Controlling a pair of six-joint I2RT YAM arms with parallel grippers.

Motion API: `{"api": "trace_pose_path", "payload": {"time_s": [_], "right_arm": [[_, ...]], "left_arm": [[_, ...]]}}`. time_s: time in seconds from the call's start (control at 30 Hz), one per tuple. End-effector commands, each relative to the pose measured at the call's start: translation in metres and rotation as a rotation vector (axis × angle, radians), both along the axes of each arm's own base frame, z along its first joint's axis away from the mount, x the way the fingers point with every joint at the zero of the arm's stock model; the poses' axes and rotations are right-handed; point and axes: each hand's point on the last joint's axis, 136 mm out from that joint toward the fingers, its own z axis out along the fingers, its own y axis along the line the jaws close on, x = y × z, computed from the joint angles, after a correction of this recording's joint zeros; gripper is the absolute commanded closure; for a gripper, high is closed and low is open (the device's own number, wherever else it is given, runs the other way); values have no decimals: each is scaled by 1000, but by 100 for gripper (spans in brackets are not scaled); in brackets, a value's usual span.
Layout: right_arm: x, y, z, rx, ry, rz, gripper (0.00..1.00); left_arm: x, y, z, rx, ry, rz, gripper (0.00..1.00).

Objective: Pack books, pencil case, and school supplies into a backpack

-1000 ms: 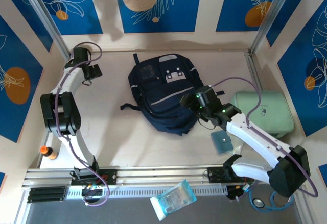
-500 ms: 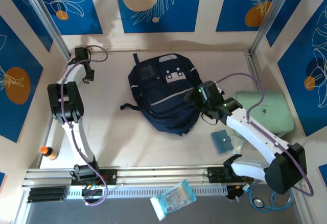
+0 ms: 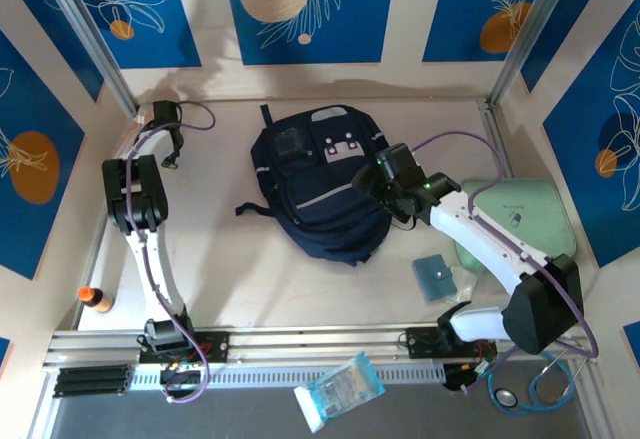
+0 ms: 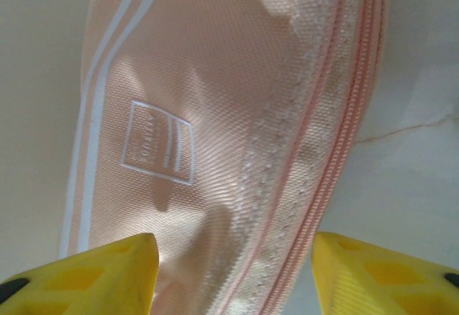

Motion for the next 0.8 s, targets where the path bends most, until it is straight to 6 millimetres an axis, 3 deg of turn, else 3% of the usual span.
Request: {"api": "trace_pose_path", "payload": {"time_s": [0.0, 0.2, 0.47, 0.6, 0.77], "right_arm": [[-1, 4, 7, 19, 15, -4, 2], [-1, 4, 8, 19, 10, -7, 3], [-2, 3, 9, 21, 6, -6, 3], [-2, 2, 9, 23, 5, -8, 3], [-1, 4, 9, 24, -7, -7, 3]], "left_arm": [[3, 16, 1, 70, 19, 21, 48], [-1, 17, -13, 75, 63, 21, 63], [-5, 18, -18, 79, 91, 22, 84], [-5, 16, -10, 85, 85, 33, 96], [-3, -6, 5, 51, 56, 23, 98]]}}
